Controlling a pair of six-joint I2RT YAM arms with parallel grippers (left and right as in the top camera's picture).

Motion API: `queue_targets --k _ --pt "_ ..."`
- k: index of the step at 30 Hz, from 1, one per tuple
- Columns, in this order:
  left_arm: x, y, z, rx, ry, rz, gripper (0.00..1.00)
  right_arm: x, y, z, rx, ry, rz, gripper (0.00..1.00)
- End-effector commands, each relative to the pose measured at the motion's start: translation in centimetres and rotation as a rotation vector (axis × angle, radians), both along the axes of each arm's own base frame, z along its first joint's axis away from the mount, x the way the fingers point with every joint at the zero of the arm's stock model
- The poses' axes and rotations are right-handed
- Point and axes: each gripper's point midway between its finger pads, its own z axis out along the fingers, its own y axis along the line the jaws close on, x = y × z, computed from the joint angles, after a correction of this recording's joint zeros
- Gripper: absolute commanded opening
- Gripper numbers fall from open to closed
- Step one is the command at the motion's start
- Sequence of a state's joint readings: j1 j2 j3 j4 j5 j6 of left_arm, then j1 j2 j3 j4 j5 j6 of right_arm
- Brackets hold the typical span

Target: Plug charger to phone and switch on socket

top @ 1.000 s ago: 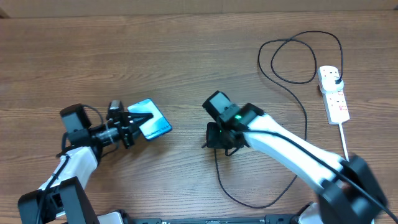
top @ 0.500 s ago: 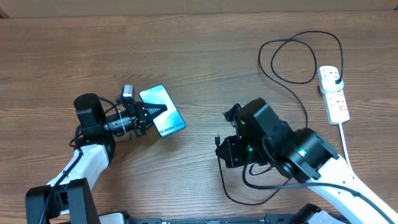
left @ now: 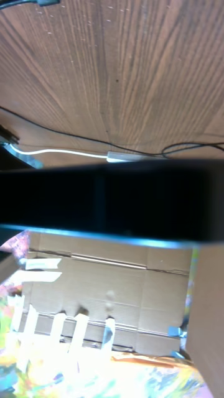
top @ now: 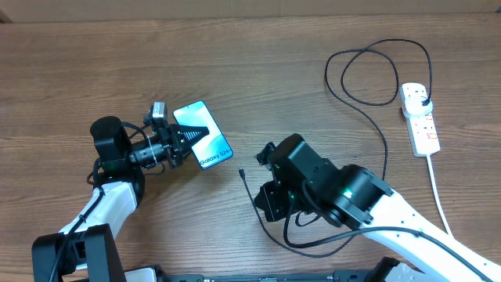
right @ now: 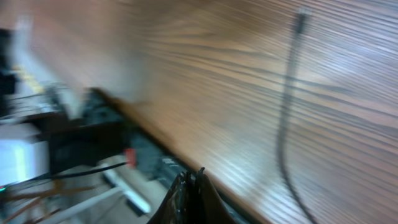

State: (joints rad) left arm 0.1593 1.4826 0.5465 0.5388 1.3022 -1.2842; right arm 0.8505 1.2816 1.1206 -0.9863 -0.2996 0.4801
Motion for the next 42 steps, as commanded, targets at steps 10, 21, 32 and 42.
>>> queue_targets --k 10,21,32,42 --pt "1.4 5.7 1.1 -0.012 -0.040 0.139 0.04 4.6 -0.6 -10.4 -0.384 -0.095 -0.028 0.59" --pt "0.6 9.5 1.6 -0.046 -0.040 0.191 0.04 4.7 4.0 -15.9 -0.395 -0.174 0.100 0.68" --pt "0.3 9.2 1.8 -0.055 -0.043 0.166 0.04 5.5 2.9 -17.0 -0.473 -0.196 0.046 0.61" --pt "0.0 9.0 1.9 -0.064 -0.042 0.144 0.04 5.4 3.0 -17.9 -0.471 -0.171 0.071 0.61"
